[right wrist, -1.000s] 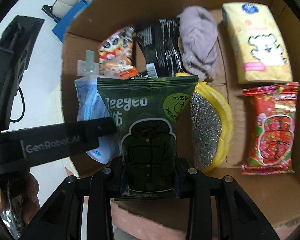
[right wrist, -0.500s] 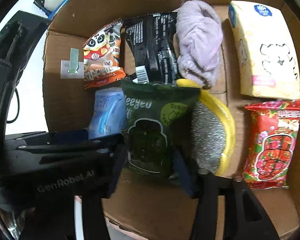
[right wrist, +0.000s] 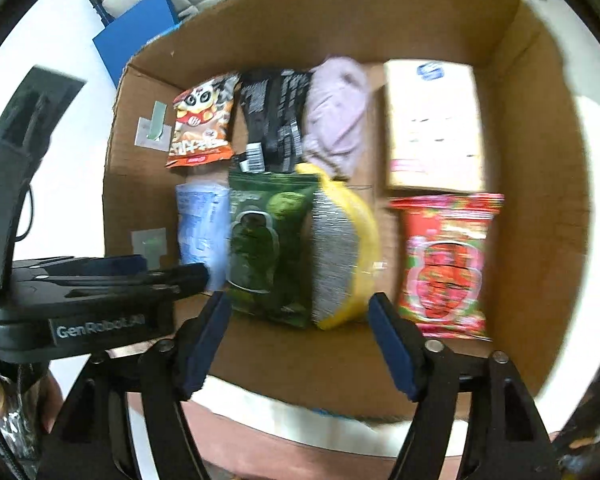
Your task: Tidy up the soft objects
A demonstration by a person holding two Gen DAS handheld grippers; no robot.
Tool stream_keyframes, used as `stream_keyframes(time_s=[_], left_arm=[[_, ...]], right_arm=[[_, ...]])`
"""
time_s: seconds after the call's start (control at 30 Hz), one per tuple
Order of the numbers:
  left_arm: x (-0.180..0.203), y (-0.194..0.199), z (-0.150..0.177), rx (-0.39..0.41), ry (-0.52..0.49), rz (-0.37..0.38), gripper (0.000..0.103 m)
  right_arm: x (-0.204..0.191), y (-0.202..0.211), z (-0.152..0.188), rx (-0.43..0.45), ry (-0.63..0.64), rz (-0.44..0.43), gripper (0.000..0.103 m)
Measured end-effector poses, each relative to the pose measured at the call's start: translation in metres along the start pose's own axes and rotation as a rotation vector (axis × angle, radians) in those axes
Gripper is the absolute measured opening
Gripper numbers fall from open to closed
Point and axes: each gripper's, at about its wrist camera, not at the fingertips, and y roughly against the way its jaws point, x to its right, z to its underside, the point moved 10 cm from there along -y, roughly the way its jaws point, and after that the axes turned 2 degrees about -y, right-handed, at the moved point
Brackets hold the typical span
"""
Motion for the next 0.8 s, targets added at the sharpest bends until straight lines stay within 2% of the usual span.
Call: stream_keyframes(time_s=[0.03,0.1,0.13,0.23,0.33,0.37,0.47,0.57,0.8], left_arm=[[0.004,0.003,0.003,0.020,0.002,0.000,0.085],[0.005,0.010,0.011,0.080,0.002,-0.002,0.089],[0.006,0.015,0.015,0.105,-0.001,-0.010,0.090],[0.009,0.025,0.019,0.174,-0.007,-0.018,0.090],[0.013,0.031,0.031,0.216,-0.023,-0.025,0.090],[0.014,0.036,0.023,0.223,-0.025,-0.026,0.090],[0.018,0.047,0.029,0.260,-0.025,-0.028,0.090],[0.019,0.063,0.026,0.304,-0.022,-0.049,0.100],[0.023,0.079,0.033,0.369,-0.023,-0.052,0.100]], right_arm=[[0.006,0.007,0.005,0.010,0.006,0.014,0.076],[0.017,0.017,0.010,0.028,0.018,0.049,0.080],[0.021,0.022,0.013,0.035,0.020,0.063,0.086],[0.033,0.033,0.023,0.059,0.025,0.109,0.088],[0.039,0.040,0.028,0.072,0.018,0.133,0.098],[0.042,0.045,0.031,0.079,0.013,0.136,0.099],[0.049,0.052,0.036,0.091,-0.001,0.138,0.099],[0.055,0.058,0.040,0.110,-0.005,0.160,0.103],[0.061,0.073,0.043,0.161,-0.019,0.185,0.103]])
